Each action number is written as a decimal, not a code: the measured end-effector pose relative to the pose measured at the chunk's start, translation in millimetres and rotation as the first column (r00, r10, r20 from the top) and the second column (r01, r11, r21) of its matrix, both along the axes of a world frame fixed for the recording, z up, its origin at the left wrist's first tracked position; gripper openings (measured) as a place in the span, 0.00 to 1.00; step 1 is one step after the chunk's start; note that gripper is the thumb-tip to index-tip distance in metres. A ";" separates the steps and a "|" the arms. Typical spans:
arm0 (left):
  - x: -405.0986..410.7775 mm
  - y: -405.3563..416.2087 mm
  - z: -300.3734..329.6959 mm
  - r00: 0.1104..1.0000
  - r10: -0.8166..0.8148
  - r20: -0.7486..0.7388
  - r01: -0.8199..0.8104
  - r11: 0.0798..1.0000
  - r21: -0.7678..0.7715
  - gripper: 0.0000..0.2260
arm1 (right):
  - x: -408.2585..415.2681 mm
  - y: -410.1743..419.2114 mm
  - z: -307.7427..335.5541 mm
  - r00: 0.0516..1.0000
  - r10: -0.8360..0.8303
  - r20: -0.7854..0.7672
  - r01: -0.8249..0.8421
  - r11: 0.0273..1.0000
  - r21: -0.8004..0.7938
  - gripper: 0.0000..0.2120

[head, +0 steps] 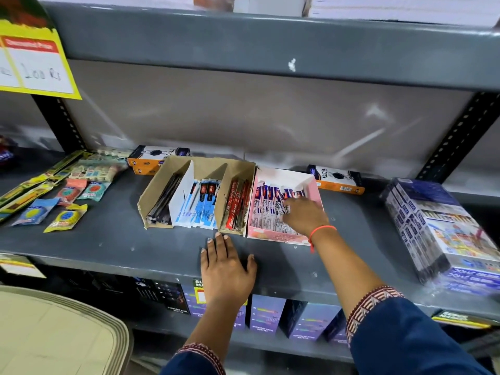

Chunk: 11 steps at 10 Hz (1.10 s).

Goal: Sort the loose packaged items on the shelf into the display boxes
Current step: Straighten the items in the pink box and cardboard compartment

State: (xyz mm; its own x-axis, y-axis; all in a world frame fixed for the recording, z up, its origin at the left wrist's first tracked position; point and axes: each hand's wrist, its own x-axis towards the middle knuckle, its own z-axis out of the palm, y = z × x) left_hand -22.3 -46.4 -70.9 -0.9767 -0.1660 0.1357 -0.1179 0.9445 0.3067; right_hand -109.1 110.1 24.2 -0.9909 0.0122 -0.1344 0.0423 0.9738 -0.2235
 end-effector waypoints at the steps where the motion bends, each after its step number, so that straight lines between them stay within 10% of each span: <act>1: 0.8 0.5 -0.8 1.000 0.000 -0.006 0.000 1.000 0.005 0.34 | -5.4 -8.3 -15.6 0.963 0.113 0.243 -0.085 0.989 -0.123 0.29; 11: 0.5 0.4 0.3 1.000 0.001 -0.005 -0.001 0.999 0.049 0.34 | -14.1 -25.5 -24.6 0.957 0.053 0.285 -0.010 0.989 -0.151 0.31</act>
State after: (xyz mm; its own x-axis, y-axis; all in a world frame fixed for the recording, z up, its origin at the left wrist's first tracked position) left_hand -21.8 -45.9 -70.6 -0.9759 -0.1736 0.1319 -0.1174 0.9281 0.3533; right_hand -123.2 84.6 -0.4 -0.9094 -0.0594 -0.4116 0.0958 0.9332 -0.3464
